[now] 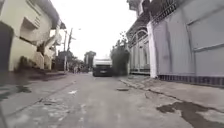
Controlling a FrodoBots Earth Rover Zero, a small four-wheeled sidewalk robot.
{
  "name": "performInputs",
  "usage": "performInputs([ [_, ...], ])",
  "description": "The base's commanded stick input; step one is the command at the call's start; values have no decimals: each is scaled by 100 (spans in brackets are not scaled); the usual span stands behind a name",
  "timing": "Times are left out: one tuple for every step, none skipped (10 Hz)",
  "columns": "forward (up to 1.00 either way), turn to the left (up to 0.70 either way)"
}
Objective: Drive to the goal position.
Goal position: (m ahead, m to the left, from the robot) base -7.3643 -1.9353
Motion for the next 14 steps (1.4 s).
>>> performInputs([
  [70, 0],
  [70, 0],
  [70, 0],
  [70, 0],
  [70, 0],
  [70, 0],
  [70, 0],
  [70, 0],
  [70, 0],
  [70, -14],
  [70, -33],
  [70, -35],
  [70, -35],
  [70, -35],
])
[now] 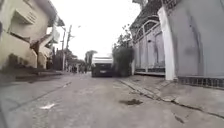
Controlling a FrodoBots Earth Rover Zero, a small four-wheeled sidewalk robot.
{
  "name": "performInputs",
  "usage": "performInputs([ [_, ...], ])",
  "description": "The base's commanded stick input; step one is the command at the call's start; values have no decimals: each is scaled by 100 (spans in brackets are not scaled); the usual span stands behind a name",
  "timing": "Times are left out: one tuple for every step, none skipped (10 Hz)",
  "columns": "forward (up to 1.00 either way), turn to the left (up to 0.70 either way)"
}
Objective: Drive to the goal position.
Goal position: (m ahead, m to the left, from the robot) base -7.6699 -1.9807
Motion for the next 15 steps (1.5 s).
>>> performInputs([
  [70, -35],
  [70, -27],
  [70, -3],
  [70, -1],
  [70, 0],
  [70, 0],
  [70, 0],
  [70, 0],
  [70, 0],
  [70, 0],
  [70, 0],
  [70, 0],
  [70, 0],
  [70, 0],
  [70, 6],
])
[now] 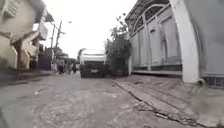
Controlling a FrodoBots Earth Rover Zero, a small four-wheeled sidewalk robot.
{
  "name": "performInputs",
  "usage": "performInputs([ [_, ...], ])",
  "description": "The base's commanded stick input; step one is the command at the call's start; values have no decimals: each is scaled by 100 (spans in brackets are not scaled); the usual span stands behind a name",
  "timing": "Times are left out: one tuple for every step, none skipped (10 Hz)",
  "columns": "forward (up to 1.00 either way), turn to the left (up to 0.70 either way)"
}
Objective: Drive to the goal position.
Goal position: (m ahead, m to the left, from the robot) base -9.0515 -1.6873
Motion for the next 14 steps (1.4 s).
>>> performInputs([
  [70, 20],
  [70, 35],
  [59, 49],
  [25, 49],
  [5, 11],
  [6, 12],
  [6, 13],
  [6, 12],
  [6, 12],
  [6, 12],
  [6, 12],
  [6, 12],
  [6, 4],
  [6, 0],
])
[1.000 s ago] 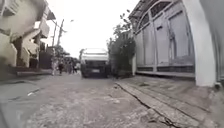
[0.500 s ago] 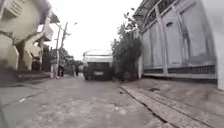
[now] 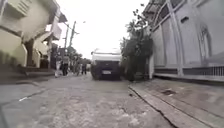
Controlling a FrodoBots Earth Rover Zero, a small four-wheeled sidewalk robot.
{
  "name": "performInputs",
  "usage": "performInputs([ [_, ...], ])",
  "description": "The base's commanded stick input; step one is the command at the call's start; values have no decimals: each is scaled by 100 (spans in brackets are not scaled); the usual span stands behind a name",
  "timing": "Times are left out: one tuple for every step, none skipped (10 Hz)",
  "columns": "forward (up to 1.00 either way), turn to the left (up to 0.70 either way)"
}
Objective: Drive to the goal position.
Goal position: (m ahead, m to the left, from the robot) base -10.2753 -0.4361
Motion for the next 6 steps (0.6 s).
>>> performInputs([
  [6, 0],
  [6, 0],
  [6, 0],
  [6, 0],
  [6, 0],
  [6, 0],
])
